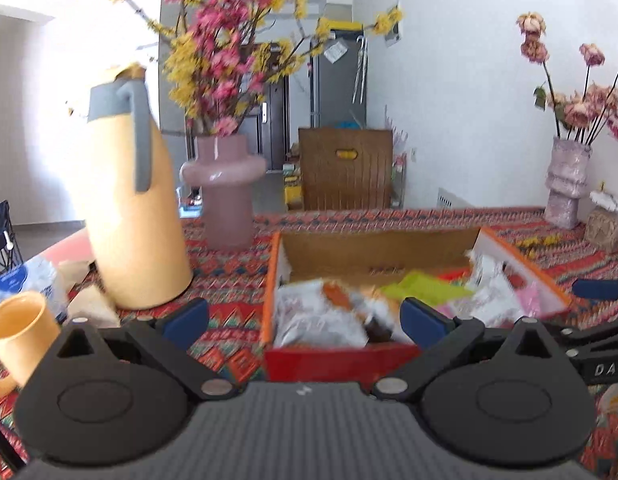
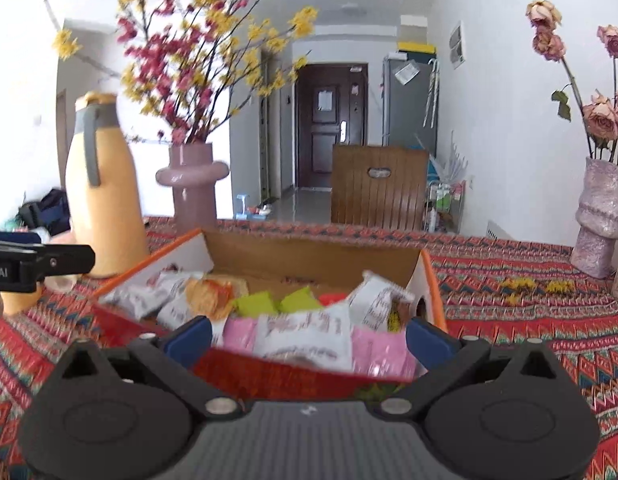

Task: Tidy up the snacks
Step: 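Withdraw both tools from the box toward the last packets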

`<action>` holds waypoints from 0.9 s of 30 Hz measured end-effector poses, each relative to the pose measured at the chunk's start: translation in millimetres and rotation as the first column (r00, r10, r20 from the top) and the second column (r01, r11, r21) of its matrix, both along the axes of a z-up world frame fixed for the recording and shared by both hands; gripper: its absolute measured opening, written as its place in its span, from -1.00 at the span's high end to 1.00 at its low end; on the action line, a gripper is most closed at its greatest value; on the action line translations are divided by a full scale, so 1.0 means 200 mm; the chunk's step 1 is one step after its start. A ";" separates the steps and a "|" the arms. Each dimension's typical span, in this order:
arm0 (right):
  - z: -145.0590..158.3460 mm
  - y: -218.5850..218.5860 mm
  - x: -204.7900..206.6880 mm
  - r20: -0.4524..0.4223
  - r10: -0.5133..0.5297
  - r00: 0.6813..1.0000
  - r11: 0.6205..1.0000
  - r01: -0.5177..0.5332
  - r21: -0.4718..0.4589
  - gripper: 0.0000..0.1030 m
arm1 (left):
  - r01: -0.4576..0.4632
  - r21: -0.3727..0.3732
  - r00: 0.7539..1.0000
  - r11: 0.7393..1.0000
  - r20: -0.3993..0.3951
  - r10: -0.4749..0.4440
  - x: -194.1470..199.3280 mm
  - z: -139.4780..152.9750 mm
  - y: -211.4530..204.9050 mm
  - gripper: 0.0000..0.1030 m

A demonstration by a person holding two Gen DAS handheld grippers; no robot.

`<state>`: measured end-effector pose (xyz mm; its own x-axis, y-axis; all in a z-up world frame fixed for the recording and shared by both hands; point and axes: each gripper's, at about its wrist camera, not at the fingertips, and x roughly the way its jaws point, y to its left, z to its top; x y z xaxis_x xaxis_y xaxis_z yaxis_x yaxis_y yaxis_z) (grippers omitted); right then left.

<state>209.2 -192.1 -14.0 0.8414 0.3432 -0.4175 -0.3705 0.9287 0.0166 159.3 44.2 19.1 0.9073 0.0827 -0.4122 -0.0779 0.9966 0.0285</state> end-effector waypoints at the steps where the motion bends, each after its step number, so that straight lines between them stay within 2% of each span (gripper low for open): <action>1: -0.01 0.01 -0.01 -0.009 0.004 1.000 1.000 -0.004 -0.007 -1.00 | -0.001 0.000 1.000 1.000 -0.013 0.001 -0.01 -0.02 0.02 -1.00; 6: -0.07 0.07 -0.04 -0.067 0.035 0.997 0.999 -0.038 -0.036 -1.00 | -0.008 0.015 0.997 1.000 -0.078 0.009 -0.06 -0.11 0.09 -1.00; 15: -0.17 0.29 -0.02 -0.192 0.087 0.978 0.991 -0.105 -0.087 -1.00 | -0.013 -0.051 0.990 0.999 -0.141 0.006 -0.08 -0.28 0.20 -1.00; 22: -0.26 0.41 0.04 -0.253 0.069 0.965 0.987 -0.103 -0.124 -1.00 | -0.027 -0.100 0.985 0.995 -0.170 0.010 -0.06 -0.32 0.25 -1.00; 27: -0.33 0.43 0.09 -0.293 0.050 0.955 0.988 -0.091 -0.128 -0.98 | -0.033 -0.116 0.990 0.993 -0.143 0.016 -0.08 -0.30 0.26 -1.00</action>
